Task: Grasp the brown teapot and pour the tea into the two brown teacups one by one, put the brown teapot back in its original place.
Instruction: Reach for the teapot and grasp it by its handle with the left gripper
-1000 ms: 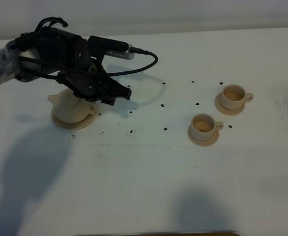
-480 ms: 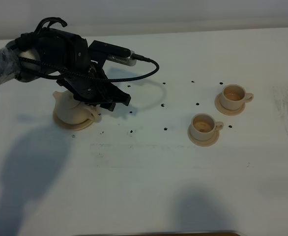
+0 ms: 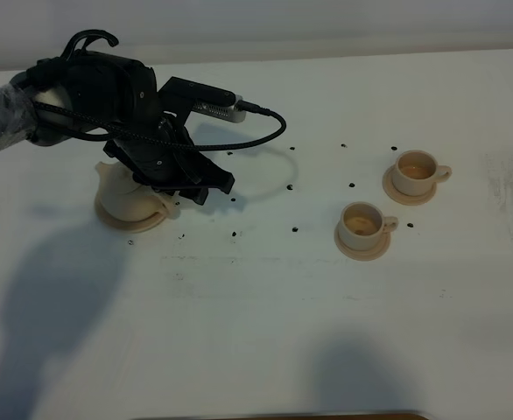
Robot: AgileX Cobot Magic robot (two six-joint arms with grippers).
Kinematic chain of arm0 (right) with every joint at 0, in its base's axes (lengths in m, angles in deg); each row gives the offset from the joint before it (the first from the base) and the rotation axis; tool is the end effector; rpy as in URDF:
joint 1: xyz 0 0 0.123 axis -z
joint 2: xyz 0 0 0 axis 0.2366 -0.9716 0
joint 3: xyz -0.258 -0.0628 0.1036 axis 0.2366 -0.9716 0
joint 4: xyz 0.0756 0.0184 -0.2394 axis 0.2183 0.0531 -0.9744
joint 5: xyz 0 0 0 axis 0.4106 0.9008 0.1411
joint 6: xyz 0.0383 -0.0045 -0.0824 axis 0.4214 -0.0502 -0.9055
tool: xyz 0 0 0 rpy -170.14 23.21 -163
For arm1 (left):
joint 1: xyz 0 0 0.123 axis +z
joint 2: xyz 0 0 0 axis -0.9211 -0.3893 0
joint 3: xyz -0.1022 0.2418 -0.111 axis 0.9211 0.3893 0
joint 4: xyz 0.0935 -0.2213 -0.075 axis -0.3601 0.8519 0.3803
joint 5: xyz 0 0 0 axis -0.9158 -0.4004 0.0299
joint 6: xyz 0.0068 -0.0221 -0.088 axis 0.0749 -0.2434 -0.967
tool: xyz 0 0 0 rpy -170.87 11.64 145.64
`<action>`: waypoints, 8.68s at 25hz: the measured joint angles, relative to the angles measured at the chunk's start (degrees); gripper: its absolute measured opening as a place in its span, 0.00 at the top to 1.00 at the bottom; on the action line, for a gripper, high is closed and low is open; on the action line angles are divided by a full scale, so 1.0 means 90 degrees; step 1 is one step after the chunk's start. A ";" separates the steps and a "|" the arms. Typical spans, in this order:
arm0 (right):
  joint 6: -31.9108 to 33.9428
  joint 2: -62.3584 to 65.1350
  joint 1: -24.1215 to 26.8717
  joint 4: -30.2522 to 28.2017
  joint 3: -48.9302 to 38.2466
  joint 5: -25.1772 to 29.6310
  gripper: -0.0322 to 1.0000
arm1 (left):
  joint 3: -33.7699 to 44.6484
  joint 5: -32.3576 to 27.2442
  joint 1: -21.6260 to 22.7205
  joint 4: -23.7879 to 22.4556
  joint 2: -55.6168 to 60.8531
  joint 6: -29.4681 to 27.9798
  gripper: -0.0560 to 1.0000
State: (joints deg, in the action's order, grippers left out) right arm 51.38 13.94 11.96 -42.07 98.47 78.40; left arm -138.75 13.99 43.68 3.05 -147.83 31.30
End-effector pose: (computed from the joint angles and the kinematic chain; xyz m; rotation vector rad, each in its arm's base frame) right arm -0.0117 -0.0048 0.2782 0.1595 2.0760 0.0606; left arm 0.3826 -0.1710 0.1592 0.5021 2.7688 -0.1867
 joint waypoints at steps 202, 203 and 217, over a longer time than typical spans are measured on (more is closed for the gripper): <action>0.0005 0.0000 0.0000 0.0000 0.0000 -0.0007 0.75 | 0.0079 -0.1788 0.0968 -0.0800 0.0330 0.2783 0.55; 0.0005 0.0000 0.0000 0.0000 0.0000 -0.0007 0.75 | 0.0079 -0.1788 0.0968 -0.0800 0.0330 0.2842 0.55; 0.0005 0.0000 0.0000 0.0000 0.0000 -0.0007 0.75 | 0.0079 -0.1831 0.0968 -0.0781 0.0330 0.2961 0.55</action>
State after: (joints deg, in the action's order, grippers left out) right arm 51.43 13.94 11.96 -42.07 98.47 78.34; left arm -138.04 -2.49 52.39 -3.98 -144.86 57.95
